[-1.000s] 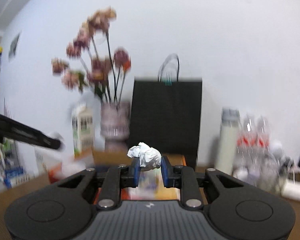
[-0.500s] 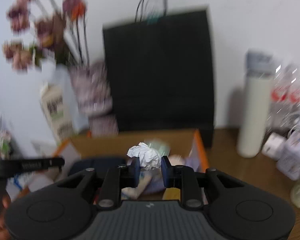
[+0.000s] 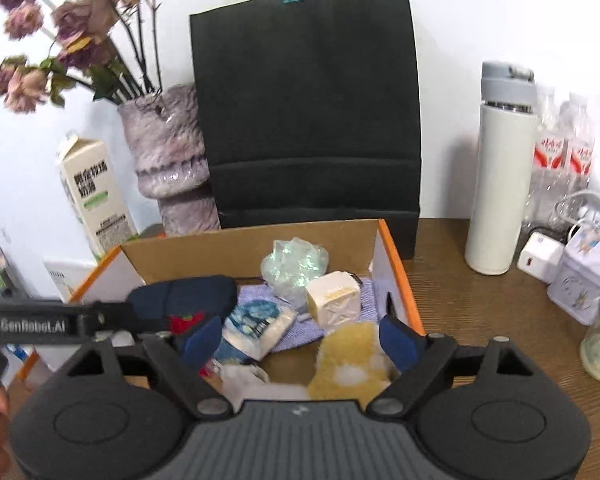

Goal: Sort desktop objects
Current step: 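Carry both items over the box and open both tools, then withdraw both tools from the box back over the table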

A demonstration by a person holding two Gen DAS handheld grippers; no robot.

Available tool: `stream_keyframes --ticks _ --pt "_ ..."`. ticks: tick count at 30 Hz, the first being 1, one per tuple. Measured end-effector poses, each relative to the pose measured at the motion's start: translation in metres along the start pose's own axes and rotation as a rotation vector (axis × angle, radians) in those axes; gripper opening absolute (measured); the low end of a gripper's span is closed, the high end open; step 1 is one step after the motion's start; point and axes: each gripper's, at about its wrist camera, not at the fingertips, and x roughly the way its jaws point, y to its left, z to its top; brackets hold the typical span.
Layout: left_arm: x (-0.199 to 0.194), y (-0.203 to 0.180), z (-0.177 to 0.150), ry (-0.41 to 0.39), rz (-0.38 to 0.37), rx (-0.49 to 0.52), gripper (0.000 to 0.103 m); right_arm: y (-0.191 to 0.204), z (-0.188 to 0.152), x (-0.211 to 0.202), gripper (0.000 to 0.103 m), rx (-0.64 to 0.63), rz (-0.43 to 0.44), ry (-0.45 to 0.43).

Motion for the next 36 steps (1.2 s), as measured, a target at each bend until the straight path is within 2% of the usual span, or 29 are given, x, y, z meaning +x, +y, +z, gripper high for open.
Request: stream_keyframes --ticks 7,10,17,20,26,28,32,36 --pt "-0.049 -0.012 -0.012 -0.078 0.008 0.006 0.103 0.000 -0.001 -0.023 0.087 0.053 0.008 0.025" --pt "-0.072 -0.016 -0.030 -0.090 0.004 0.023 0.103 0.007 -0.013 -0.041 0.087 0.018 0.013 0.047" --pt "-0.115 -0.015 -0.082 -0.100 0.017 0.051 0.103 0.018 -0.046 -0.092 0.087 -0.032 -0.003 0.027" --pt "-0.131 -0.015 -0.101 -0.109 0.022 0.052 0.103 0.021 -0.064 -0.111 0.089 -0.037 0.023 0.007" --pt "-0.158 -0.011 -0.156 -0.143 0.037 0.034 0.103 0.028 -0.109 -0.142 0.089 -0.056 -0.019 -0.017" --pt "-0.158 -0.009 -0.172 -0.127 0.039 0.025 0.103 0.028 -0.128 -0.151 0.089 -0.045 -0.024 -0.008" --pt "-0.163 -0.003 -0.199 -0.105 0.003 -0.003 0.103 0.027 -0.168 -0.168 0.089 -0.014 -0.043 0.010" --pt "-0.180 -0.002 -0.220 -0.139 -0.029 -0.009 0.103 0.028 -0.199 -0.190 0.089 0.002 -0.044 0.007"
